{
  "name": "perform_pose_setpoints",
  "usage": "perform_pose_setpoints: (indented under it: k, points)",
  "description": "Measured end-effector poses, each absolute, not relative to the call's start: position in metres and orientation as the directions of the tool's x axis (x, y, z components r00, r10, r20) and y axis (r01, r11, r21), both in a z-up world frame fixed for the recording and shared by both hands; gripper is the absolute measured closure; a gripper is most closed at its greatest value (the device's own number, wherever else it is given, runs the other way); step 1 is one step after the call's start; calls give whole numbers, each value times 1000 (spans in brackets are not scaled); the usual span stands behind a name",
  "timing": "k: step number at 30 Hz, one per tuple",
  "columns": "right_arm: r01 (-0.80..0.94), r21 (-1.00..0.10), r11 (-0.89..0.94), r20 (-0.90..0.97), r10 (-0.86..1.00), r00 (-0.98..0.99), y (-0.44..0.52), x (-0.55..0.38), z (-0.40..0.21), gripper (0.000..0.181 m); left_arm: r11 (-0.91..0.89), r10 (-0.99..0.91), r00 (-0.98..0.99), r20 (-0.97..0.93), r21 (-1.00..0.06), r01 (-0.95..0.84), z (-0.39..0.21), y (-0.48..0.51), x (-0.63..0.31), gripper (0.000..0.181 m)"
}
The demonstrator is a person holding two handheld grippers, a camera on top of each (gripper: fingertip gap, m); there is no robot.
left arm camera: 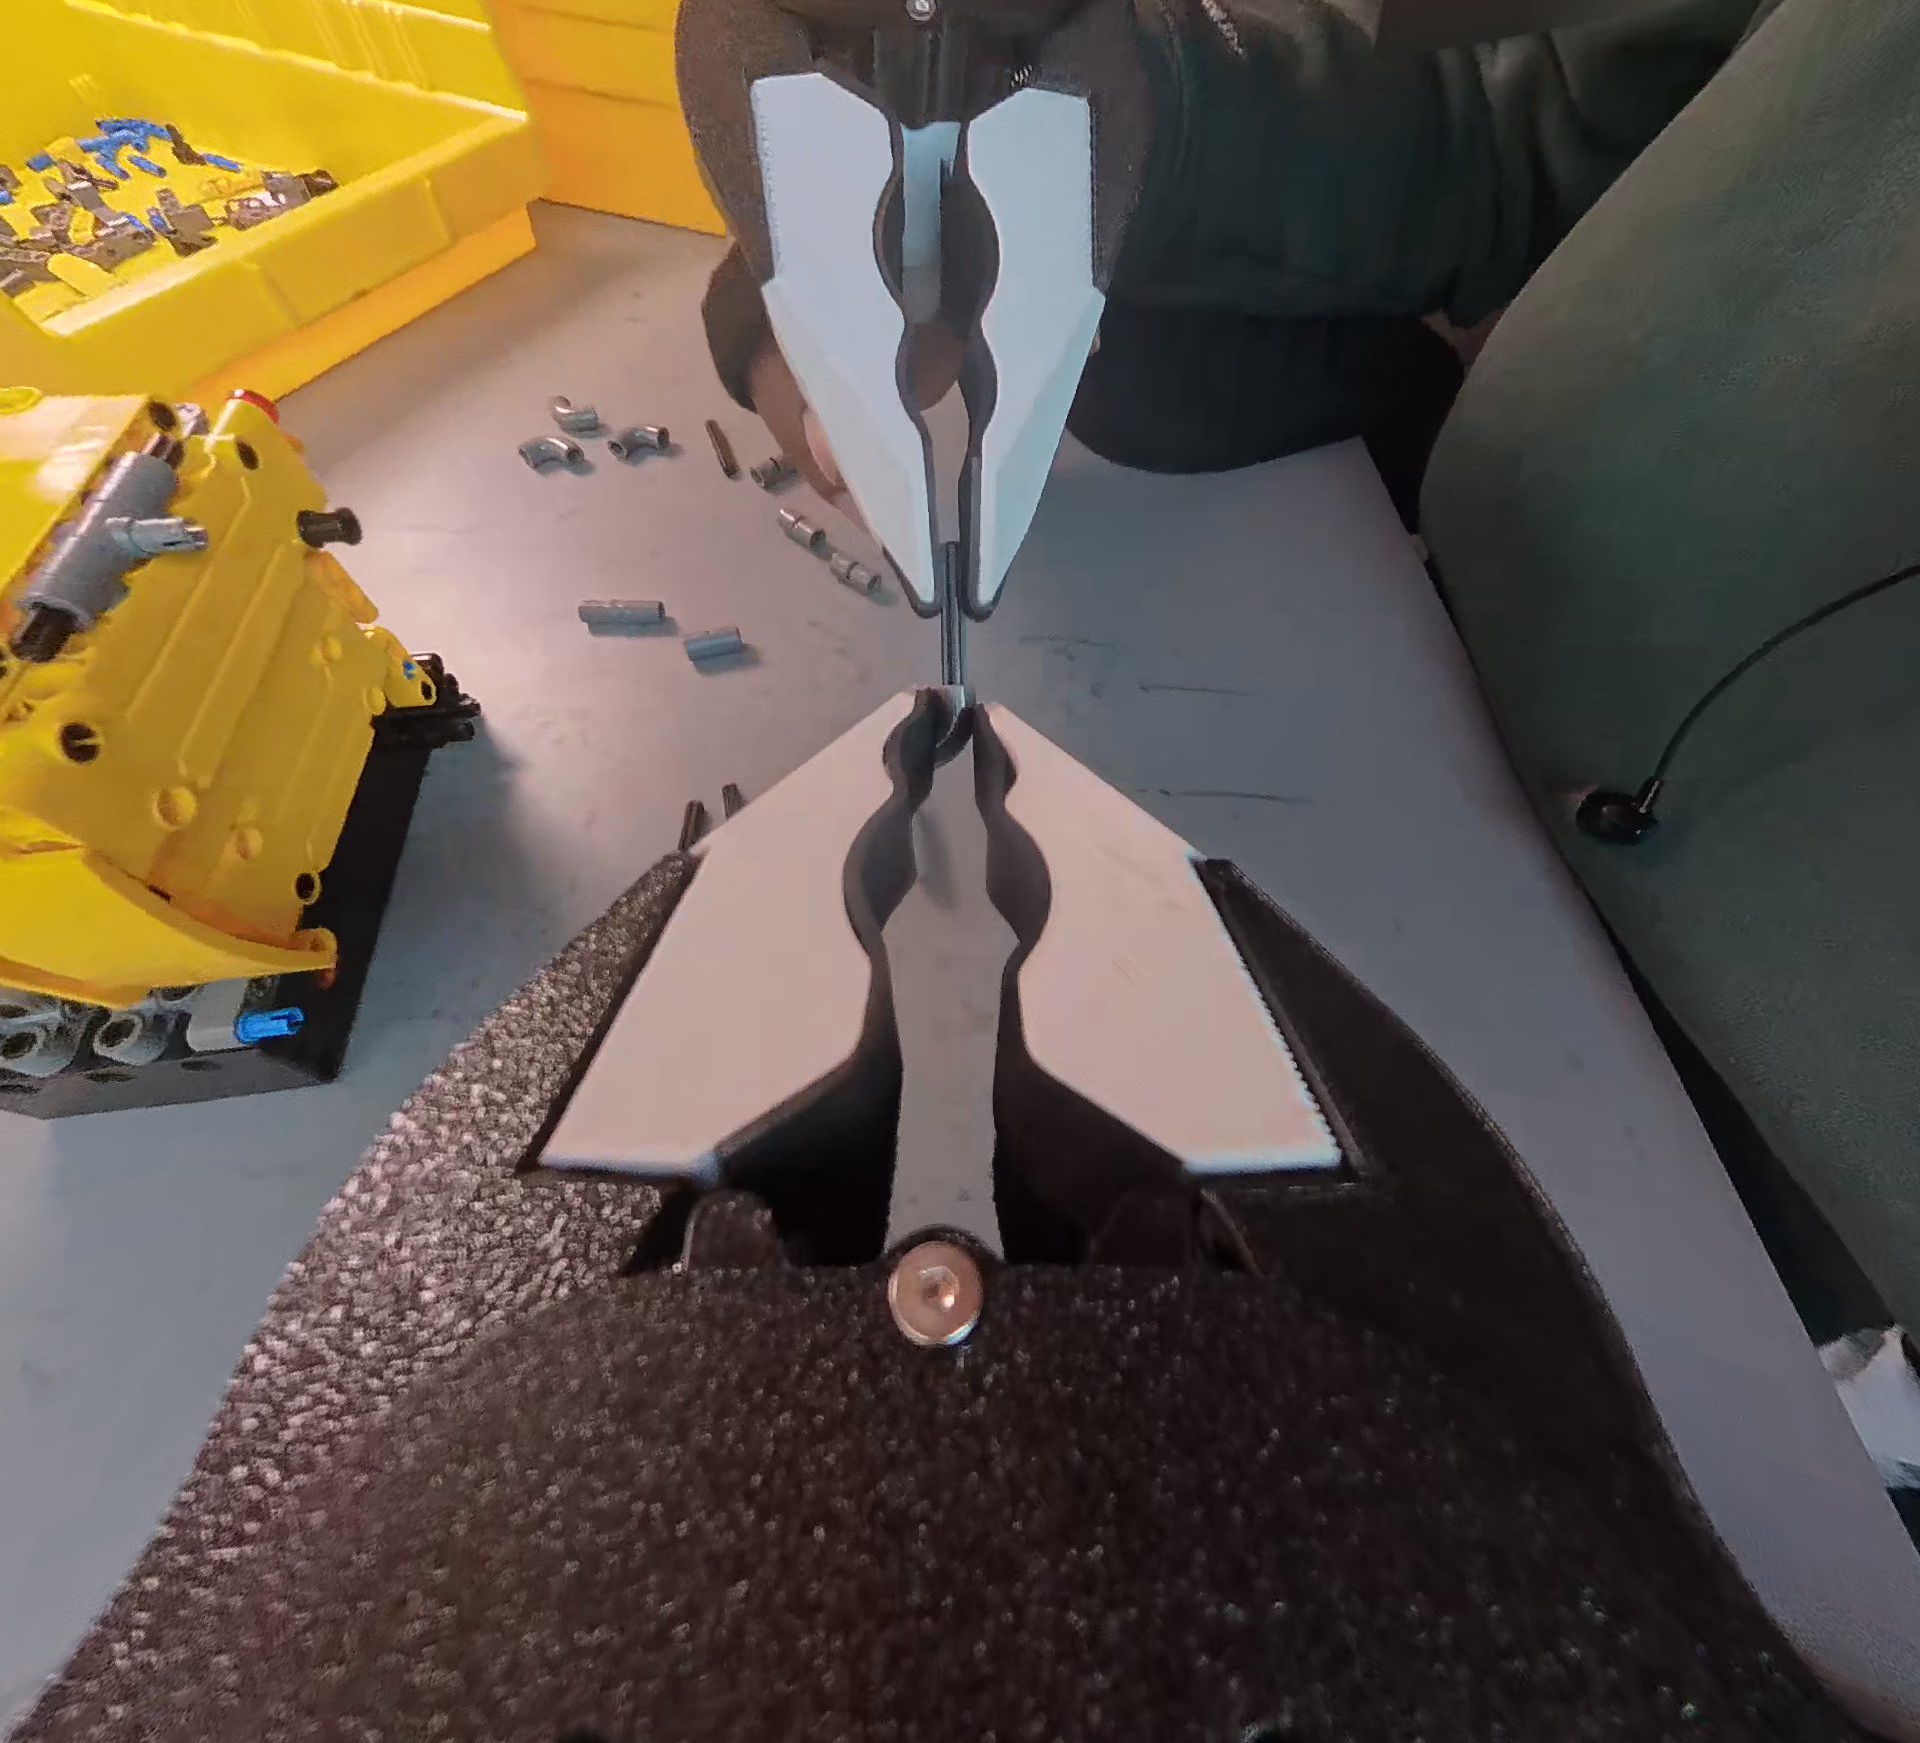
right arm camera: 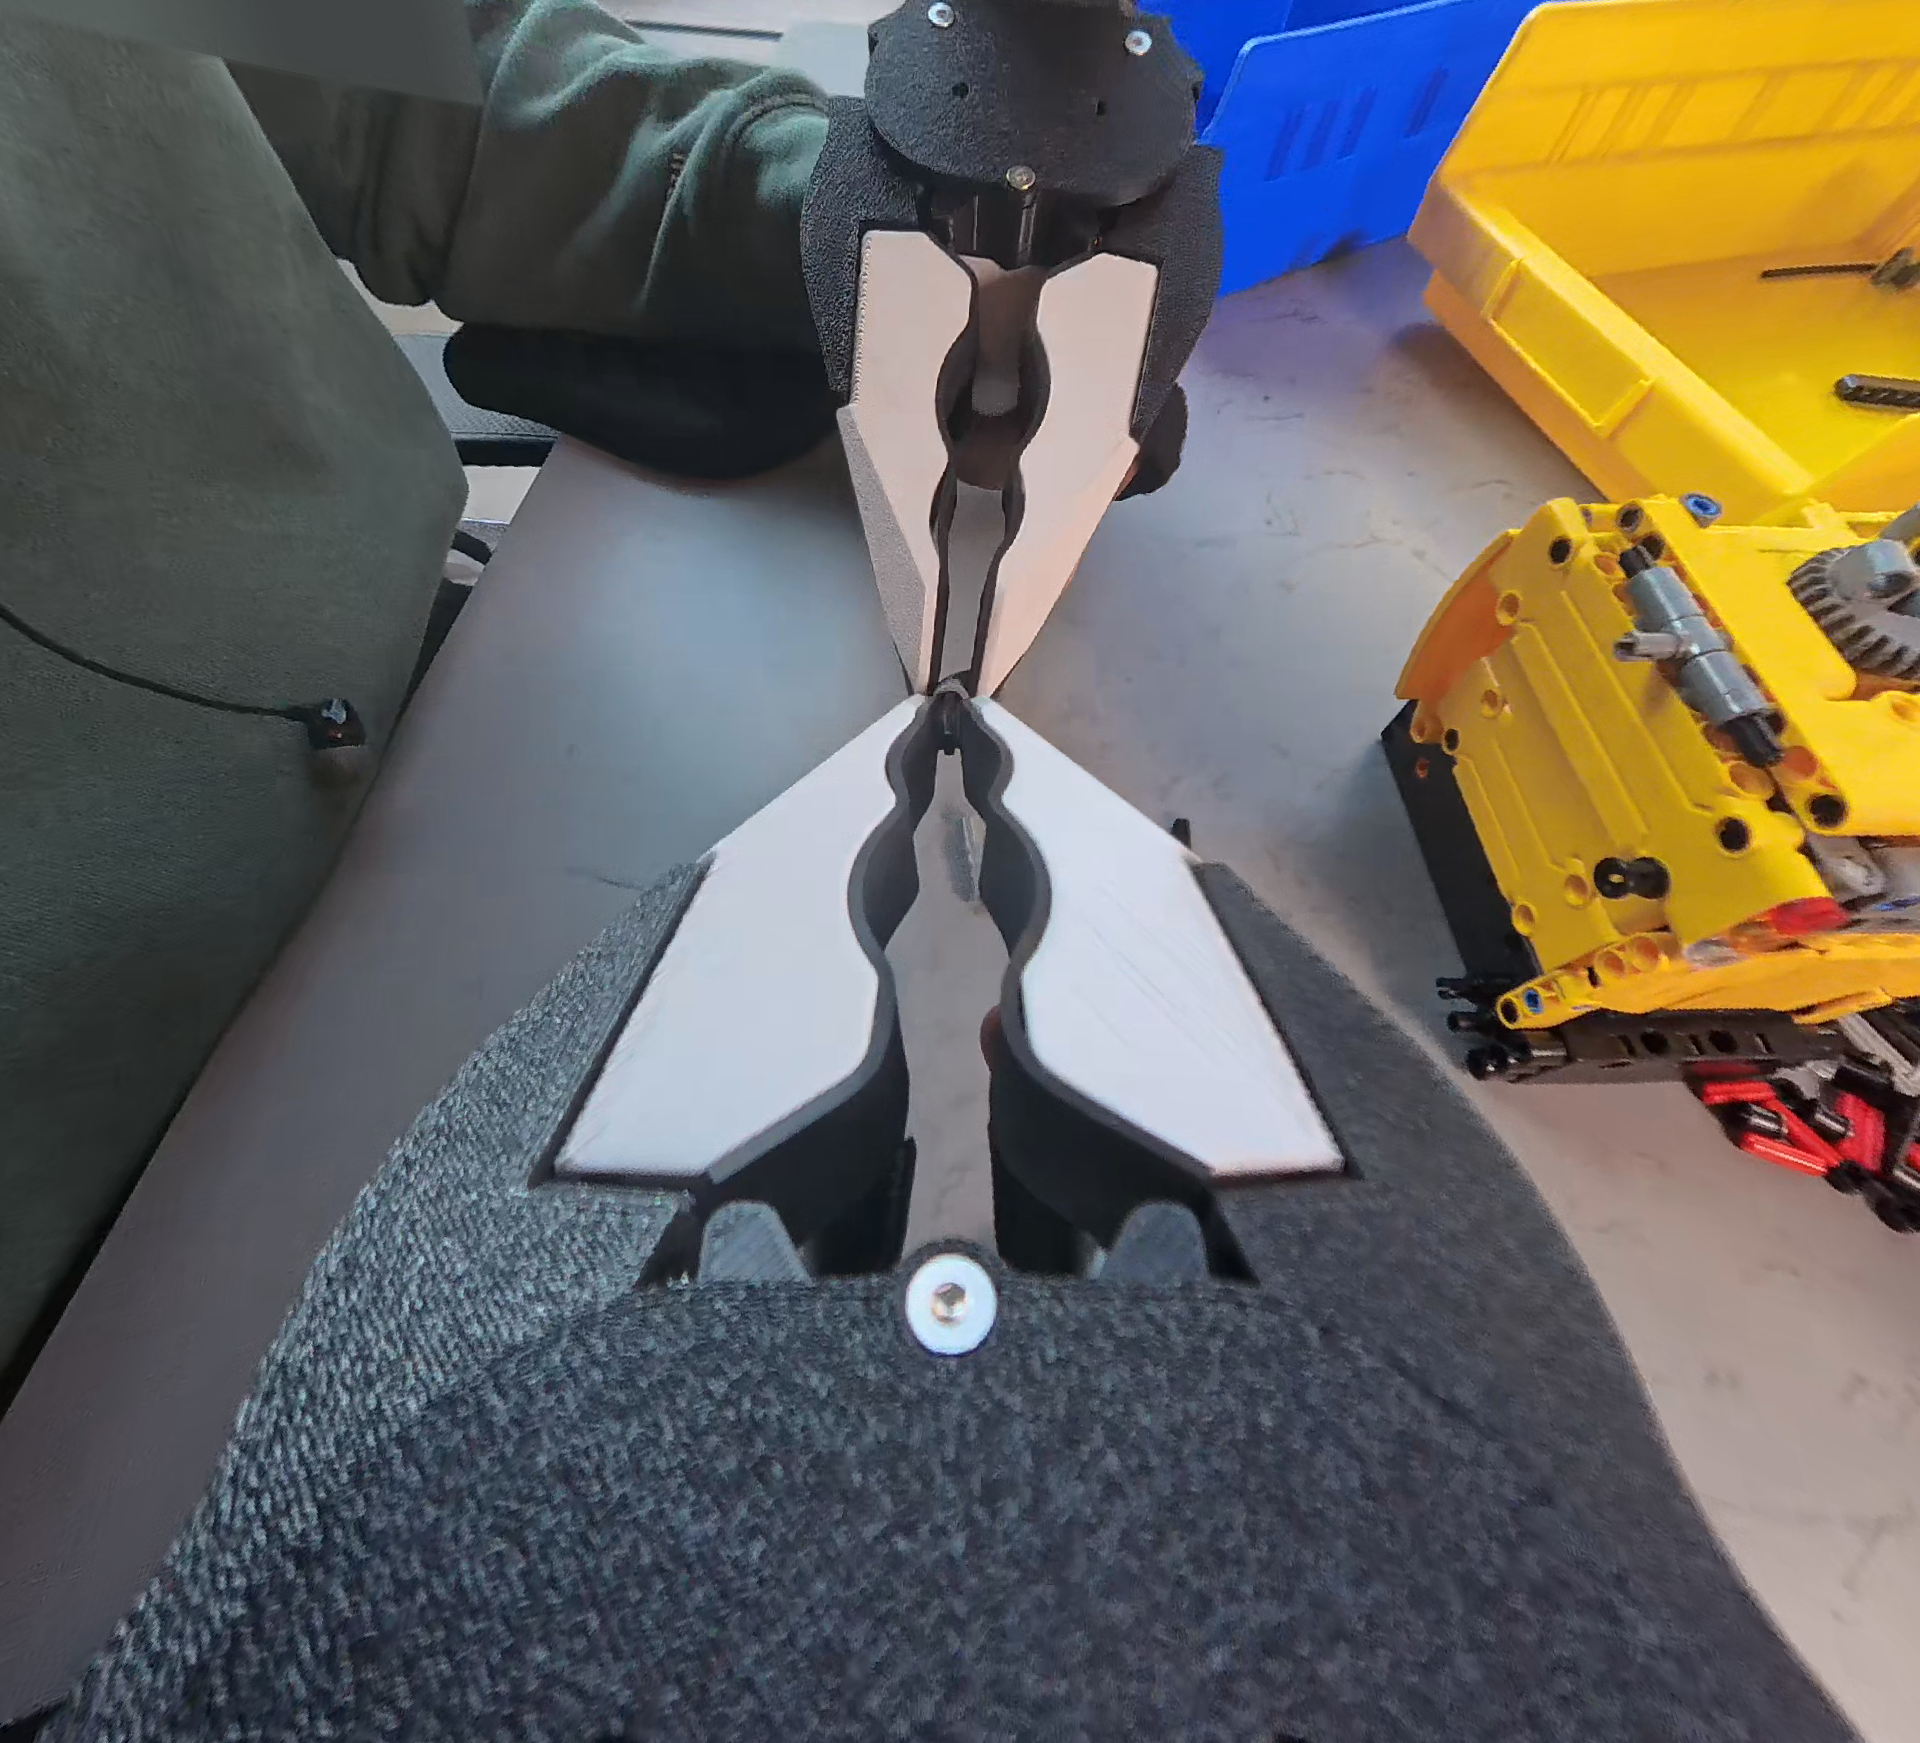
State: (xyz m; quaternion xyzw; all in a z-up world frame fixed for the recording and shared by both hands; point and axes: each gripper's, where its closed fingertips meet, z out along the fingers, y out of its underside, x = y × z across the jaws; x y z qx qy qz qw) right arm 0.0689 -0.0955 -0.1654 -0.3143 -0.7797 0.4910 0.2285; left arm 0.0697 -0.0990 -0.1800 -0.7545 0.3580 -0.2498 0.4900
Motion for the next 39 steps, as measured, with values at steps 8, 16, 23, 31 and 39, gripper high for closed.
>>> perform_pose_setpoints:
  k: [8,16,23,31,39]
  points:
    - [131,-974,183,47,732,-680,-96,69,-125,170,-91,-780,624,-52,-977,-194,-146,-95,75,175]
    - [71,-977,203,104,736,-669,-97,71,-115,177,24,-741,648,-177,-971,-238,-137,-95,78,175]
    - [103,-977,188,65,716,-695,-98,73,-120,177,-9,-736,659,-154,-971,-237,-140,-95,78,161]
    - [322,-888,329,-8,689,-725,-104,75,-175,177,-130,-780,599,-182,-888,-441,-186,-100,85,164]
    - [385,-796,467,18,654,-756,-116,79,-216,177,-240,-822,539,-185,-746,-622,-236,-108,88,171]
